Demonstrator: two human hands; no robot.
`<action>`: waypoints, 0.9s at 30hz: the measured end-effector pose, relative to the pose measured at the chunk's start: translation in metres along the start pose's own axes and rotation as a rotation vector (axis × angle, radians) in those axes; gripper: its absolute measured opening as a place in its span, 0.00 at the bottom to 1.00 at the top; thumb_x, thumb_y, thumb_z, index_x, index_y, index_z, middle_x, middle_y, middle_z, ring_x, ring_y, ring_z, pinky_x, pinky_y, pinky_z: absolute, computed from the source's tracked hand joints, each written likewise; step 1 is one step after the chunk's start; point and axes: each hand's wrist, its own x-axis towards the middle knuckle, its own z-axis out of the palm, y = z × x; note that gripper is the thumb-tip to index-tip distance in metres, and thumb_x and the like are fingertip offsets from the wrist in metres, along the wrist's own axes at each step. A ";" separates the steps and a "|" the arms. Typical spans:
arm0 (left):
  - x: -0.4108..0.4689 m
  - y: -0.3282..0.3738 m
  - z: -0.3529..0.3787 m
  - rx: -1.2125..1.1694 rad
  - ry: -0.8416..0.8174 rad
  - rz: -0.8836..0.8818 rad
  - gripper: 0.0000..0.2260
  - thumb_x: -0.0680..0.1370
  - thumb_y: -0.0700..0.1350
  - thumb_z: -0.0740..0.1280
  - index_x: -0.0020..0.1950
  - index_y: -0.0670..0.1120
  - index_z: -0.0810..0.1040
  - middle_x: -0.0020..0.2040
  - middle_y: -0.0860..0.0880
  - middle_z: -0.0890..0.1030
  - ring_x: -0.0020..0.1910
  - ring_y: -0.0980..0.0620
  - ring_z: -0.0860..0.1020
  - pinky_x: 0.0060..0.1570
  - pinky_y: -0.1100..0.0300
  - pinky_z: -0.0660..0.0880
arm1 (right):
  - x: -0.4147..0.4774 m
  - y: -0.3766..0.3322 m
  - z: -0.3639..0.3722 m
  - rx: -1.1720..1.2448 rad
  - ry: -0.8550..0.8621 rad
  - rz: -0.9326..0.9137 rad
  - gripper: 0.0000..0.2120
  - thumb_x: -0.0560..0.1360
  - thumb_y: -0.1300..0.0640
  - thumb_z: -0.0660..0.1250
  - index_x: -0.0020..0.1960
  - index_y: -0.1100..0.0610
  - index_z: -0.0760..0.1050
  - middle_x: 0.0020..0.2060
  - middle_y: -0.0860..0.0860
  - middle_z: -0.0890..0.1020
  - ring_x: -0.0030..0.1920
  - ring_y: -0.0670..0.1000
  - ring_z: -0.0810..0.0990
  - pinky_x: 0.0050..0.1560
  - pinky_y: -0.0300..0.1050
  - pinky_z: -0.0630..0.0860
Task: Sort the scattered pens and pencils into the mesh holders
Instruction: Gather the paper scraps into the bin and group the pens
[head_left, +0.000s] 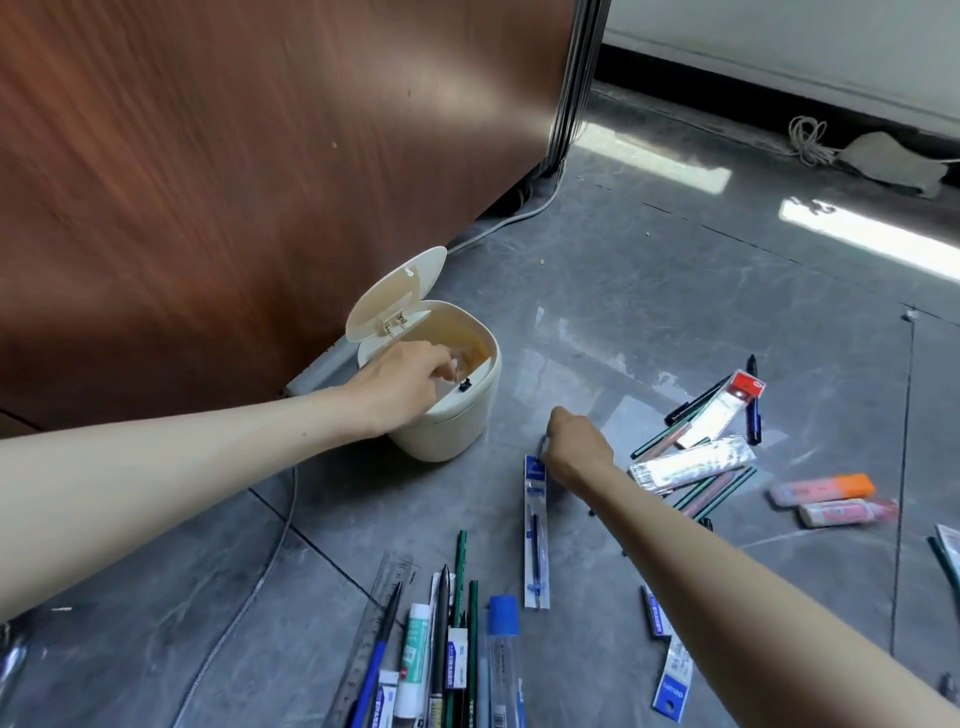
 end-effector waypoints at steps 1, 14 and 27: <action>-0.001 -0.001 0.002 -0.004 0.007 0.007 0.11 0.78 0.39 0.60 0.55 0.48 0.79 0.59 0.48 0.77 0.63 0.47 0.72 0.61 0.53 0.69 | 0.001 0.002 0.003 0.008 0.017 0.004 0.11 0.75 0.66 0.58 0.57 0.63 0.70 0.56 0.61 0.76 0.55 0.61 0.77 0.44 0.44 0.67; -0.009 0.000 0.007 -0.171 0.200 0.033 0.16 0.74 0.35 0.64 0.61 0.45 0.74 0.55 0.47 0.77 0.56 0.46 0.76 0.57 0.50 0.72 | -0.017 -0.070 -0.080 0.829 0.791 -0.422 0.04 0.72 0.64 0.70 0.40 0.64 0.79 0.33 0.57 0.83 0.33 0.55 0.81 0.37 0.45 0.75; -0.043 0.029 -0.010 -0.184 0.365 0.050 0.23 0.71 0.27 0.58 0.65 0.40 0.71 0.63 0.41 0.72 0.64 0.42 0.69 0.63 0.50 0.66 | -0.060 -0.054 -0.147 0.276 0.165 -0.493 0.18 0.74 0.63 0.66 0.63 0.56 0.75 0.58 0.56 0.79 0.55 0.53 0.78 0.50 0.37 0.69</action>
